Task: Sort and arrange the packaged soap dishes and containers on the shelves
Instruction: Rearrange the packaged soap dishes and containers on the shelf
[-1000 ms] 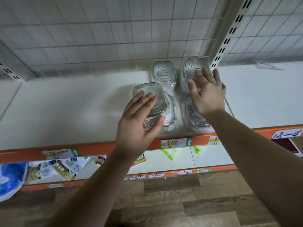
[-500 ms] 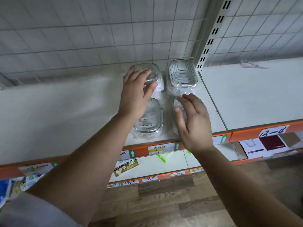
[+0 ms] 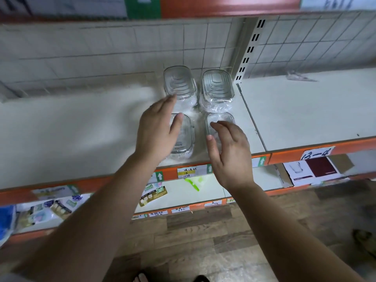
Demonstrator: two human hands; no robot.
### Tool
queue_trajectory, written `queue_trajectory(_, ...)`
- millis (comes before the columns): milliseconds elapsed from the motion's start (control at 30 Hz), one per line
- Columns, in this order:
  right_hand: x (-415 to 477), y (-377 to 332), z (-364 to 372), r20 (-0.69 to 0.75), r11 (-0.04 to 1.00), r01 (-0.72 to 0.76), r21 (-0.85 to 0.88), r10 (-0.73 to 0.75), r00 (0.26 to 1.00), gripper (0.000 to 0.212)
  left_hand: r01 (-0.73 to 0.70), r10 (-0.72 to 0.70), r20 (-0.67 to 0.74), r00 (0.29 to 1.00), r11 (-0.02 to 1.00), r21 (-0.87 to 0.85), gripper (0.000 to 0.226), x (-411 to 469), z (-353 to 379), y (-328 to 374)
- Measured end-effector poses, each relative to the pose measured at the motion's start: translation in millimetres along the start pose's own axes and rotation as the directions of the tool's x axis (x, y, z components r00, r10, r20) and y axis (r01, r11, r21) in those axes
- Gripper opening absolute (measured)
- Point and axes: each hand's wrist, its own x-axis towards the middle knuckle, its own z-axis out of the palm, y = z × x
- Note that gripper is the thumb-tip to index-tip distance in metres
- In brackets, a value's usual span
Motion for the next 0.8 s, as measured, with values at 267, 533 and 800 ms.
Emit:
queue_trajectory(267, -34.1, -59.1, -42.7, -0.001, 0.997, -0.028, 0.076, 0.028, 1.0, 0.036, -0.016, 0.018, -0.011, 1.0, 0.987, 0.159, 0.039, -92.6, -69.3, 39.0)
queue_trajectory(533, -51.5, -148.7, -100.6, 0.056, 0.997, 0.066, 0.046, -0.069, 0.996, 0.033, 0.06, -0.004, -0.203, 0.979, 0.96, 0.272, 0.024, -149.9, -177.0, 57.7)
queue_trajectory(800, -64.8, -271.6, -115.6, 0.038, 0.96, 0.246, 0.136, -0.253, 0.967, 0.026, 0.216, -0.089, -0.346, 0.934, 0.912, 0.35, 0.027, -207.9, -294.0, 31.0)
